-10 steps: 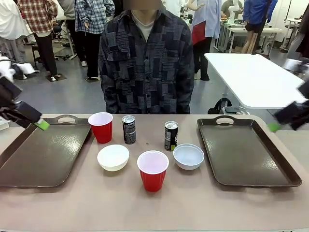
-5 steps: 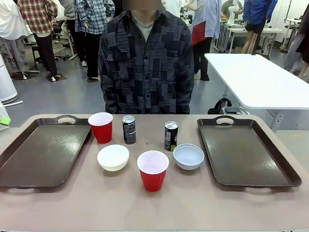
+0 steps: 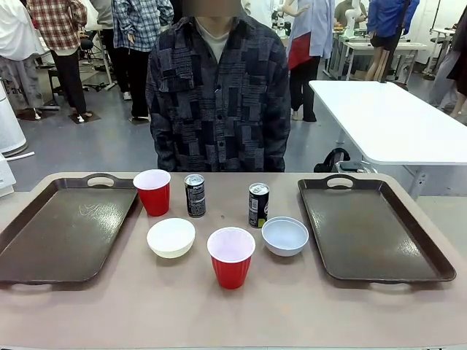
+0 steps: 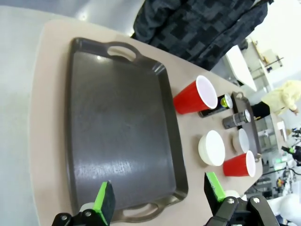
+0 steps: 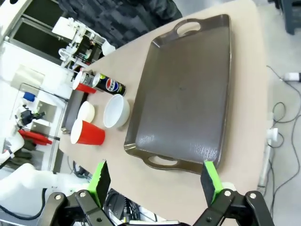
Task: Prepare tableware on both trays.
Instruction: Pick up a Picnic Bowl from the table and place it on a Handle tray.
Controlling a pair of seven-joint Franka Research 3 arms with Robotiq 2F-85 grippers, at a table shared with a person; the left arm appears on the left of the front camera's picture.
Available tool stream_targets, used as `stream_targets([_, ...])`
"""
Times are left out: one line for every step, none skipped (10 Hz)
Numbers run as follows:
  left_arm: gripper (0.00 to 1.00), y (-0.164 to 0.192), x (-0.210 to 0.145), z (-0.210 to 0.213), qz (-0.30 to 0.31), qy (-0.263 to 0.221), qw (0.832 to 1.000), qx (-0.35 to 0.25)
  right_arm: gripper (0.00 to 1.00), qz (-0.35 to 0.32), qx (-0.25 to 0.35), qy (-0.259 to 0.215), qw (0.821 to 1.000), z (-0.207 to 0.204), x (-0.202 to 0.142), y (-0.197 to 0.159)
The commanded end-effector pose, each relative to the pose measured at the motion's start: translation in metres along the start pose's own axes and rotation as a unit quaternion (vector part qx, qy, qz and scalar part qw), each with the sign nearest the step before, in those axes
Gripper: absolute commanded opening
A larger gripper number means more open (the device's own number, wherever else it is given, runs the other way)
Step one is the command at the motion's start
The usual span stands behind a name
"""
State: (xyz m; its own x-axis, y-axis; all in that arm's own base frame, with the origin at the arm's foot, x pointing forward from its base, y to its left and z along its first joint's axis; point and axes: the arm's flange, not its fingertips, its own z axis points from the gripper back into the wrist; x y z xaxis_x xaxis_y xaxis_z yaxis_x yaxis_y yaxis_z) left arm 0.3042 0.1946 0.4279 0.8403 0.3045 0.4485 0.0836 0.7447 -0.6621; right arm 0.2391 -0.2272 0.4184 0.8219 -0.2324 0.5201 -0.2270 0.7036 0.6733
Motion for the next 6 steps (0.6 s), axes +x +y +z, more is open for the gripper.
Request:
stream_targets([1.00, 0.010, 0.001, 0.008, -0.006, -0.006, 1.000, -0.007, 1.00, 0.034, 0.004, -0.010, 0.999, -0.001, -0.039, 0.029])
stream_targets([1.00, 0.002, 0.000, 0.004, -0.007, -0.006, 1.000, -0.004, 1.00, 0.040, -0.002, -0.011, 0.999, 0.004, -0.041, 0.039])
stream_targets([1.00, 0.004, -0.002, 0.004, -0.009, -0.008, 1.000, -0.005, 1.00, 0.047, -0.008, -0.003, 0.999, 0.005, -0.041, 0.046])
stream_targets([1.00, 0.001, -0.001, 0.002, -0.011, -0.007, 1.000, -0.005, 1.00, 0.046, -0.010, -0.002, 0.999, 0.003, -0.039, 0.047])
stream_targets([1.00, -0.001, -0.003, 0.004, -0.013, -0.006, 1.000, -0.004, 1.00, 0.048, -0.010, 0.004, 0.999, 0.000, -0.040, 0.048])
stream_targets([1.00, -0.003, -0.003, 0.000, -0.015, -0.004, 1.000, 0.001, 1.00, 0.047, -0.011, 0.004, 0.999, 0.000, -0.038, 0.048])
